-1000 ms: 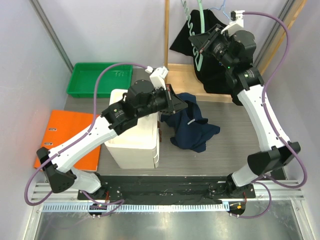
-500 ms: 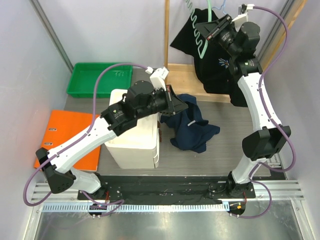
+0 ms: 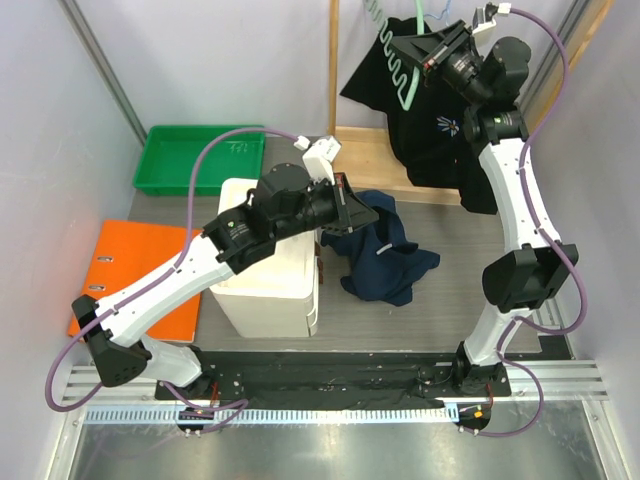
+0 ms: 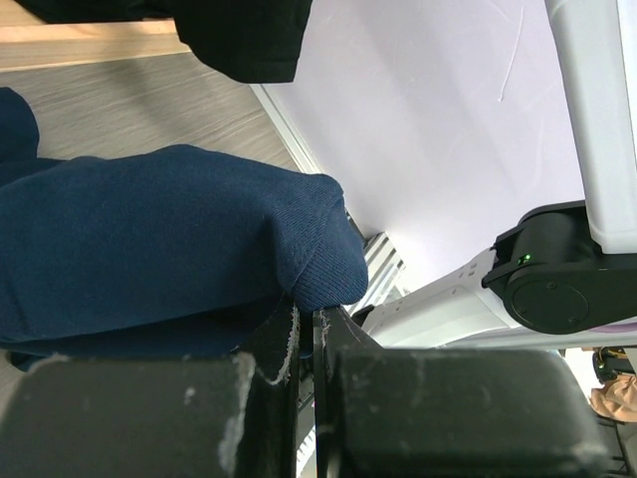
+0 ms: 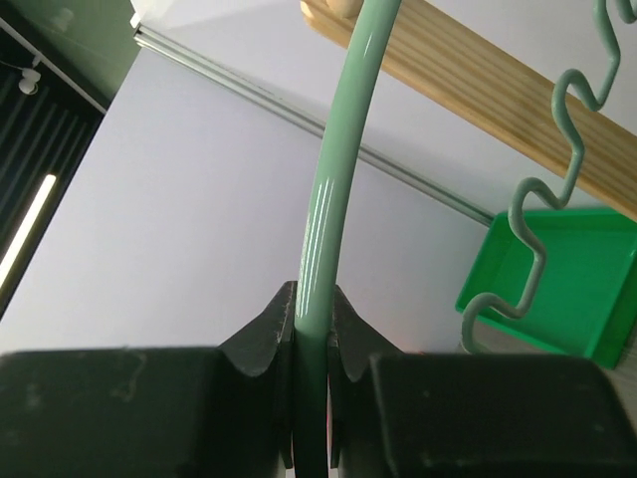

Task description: Remove the t-shirt from the hanger

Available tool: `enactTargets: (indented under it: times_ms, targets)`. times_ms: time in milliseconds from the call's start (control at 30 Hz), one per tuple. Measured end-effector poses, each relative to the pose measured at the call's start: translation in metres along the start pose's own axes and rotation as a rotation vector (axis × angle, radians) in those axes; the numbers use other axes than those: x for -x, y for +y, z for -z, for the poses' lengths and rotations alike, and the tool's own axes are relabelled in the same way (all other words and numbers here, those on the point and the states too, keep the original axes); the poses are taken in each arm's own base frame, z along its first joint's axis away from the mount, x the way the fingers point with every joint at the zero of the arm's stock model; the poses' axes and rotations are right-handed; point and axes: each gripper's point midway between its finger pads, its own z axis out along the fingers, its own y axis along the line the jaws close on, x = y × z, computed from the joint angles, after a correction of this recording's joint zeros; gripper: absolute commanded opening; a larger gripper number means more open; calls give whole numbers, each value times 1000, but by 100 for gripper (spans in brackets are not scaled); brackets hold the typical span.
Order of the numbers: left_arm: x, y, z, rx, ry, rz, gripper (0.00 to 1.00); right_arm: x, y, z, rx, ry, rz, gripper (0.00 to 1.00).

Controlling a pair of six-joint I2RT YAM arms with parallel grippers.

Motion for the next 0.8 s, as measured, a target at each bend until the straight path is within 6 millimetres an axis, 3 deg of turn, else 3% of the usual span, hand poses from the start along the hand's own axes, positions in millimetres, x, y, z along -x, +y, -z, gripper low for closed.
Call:
enactTargets:
  times_ms: [467, 800]
  targets:
    - [-6, -6, 0, -10, 9, -5, 0, 2, 1, 9, 0, 21, -28, 1]
    - [-8, -8, 0, -12, 11, -7, 0, -4, -9, 14, -18, 47, -95, 1]
